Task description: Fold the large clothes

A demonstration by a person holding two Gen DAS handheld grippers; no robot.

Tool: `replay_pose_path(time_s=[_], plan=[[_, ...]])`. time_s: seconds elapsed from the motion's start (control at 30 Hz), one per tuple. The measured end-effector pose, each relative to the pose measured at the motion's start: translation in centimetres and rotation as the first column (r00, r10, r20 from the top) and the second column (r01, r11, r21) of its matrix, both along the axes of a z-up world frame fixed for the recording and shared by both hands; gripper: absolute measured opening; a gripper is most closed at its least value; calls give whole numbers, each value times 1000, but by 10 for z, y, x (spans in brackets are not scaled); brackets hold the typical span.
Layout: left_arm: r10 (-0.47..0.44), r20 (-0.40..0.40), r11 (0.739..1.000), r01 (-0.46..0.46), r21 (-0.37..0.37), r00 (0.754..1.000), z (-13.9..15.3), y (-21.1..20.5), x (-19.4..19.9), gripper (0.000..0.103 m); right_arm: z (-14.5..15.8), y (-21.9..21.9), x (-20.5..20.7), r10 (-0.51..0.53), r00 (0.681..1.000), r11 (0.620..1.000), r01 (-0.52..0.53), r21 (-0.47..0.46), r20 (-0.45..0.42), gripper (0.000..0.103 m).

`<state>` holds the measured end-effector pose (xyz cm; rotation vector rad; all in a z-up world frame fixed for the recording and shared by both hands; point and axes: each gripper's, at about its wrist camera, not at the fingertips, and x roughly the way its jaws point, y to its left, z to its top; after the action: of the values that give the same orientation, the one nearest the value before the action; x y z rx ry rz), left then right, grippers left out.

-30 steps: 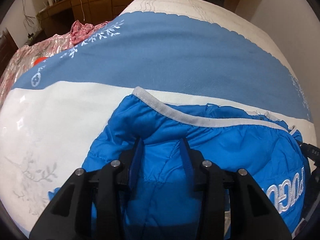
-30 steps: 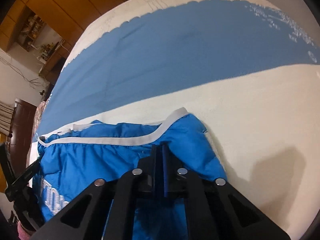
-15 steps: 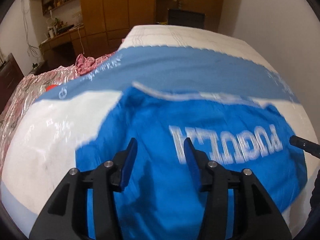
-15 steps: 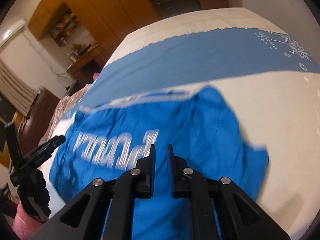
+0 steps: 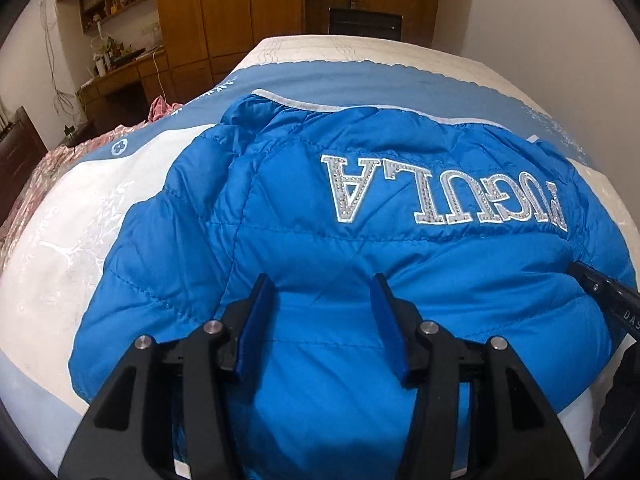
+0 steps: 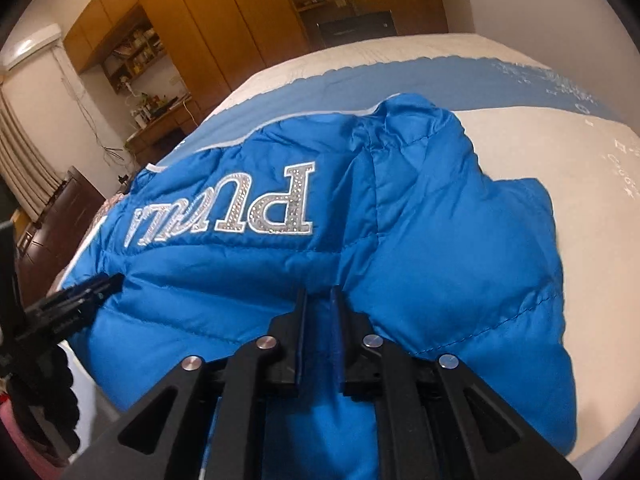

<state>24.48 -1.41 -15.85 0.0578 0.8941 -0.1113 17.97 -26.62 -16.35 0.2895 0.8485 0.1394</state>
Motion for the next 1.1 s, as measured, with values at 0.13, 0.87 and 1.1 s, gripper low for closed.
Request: replay_pose_path(time_s=[0.13, 0.87, 1.1], plan=[[14, -25, 1000, -14, -24, 1000, 2, 4, 5, 50, 5, 1, 4, -2, 999, 1000, 2, -1, -34, 9], [127, -126, 970, -150, -191, 984, 62, 141, 15, 83, 54, -136, 4, -119, 984, 962, 147, 231, -131, 75], [61, -214, 961, -115, -250, 975, 35, 140, 26, 88, 19, -152, 20, -47, 972, 931, 125, 343, -229, 82]])
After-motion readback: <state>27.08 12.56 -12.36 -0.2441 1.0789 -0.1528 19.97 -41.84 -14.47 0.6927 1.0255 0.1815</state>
